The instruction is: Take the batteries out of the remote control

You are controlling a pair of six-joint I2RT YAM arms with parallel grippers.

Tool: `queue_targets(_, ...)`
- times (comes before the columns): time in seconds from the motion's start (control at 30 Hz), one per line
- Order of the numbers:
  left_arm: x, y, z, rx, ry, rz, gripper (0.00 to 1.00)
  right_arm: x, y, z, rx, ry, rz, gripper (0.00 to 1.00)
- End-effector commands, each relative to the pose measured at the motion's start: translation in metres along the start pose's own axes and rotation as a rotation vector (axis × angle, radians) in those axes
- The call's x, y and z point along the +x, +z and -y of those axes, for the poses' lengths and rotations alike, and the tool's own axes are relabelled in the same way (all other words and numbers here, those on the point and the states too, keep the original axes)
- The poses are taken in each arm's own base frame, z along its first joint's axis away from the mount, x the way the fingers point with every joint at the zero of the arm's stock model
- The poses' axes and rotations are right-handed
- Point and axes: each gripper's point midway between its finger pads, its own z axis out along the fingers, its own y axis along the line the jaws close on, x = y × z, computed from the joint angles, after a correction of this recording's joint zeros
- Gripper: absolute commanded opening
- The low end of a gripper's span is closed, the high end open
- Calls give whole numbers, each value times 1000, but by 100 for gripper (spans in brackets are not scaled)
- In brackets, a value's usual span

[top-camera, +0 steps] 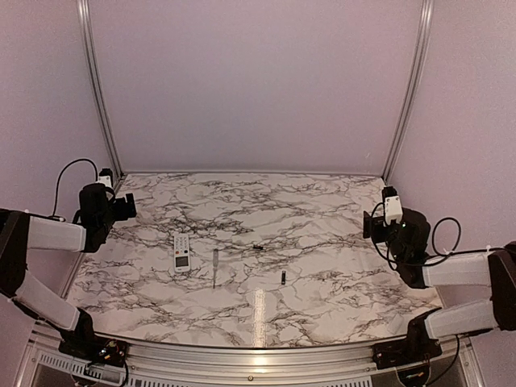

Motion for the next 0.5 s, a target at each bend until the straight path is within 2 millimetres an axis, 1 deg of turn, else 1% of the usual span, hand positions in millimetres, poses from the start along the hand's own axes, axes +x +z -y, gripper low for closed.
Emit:
queue_targets(0.0, -10, 1, -3, -10, 8, 100, 99, -14, 9, 3, 2, 5, 103, 98)
queue_targets(0.1, 0, 0, -4, -8, 6, 105, 99, -8, 14, 9, 9, 37, 127, 98)
queue_targets(0.13, 0, -2, -5, -7, 0, 126, 99, -2, 17, 10, 10, 36, 118, 99)
queue_targets(0.23, 3, -10, -6, -1, -7, 153, 99, 0, 26, 14, 4, 20, 117, 98)
queue_targets(0.3, 4, -11, -5, 15, 18, 174, 99, 2, 30, 25, 17, 47, 130, 98)
queue_targets(0.4, 6, -11, -10, 21, -2, 178, 99, 12, 27, 43, 37, 121, 138, 98)
queue_targets(0.47, 3, -19, -12, 31, -13, 220, 99, 11, 23, 41, 18, 132, 170, 98)
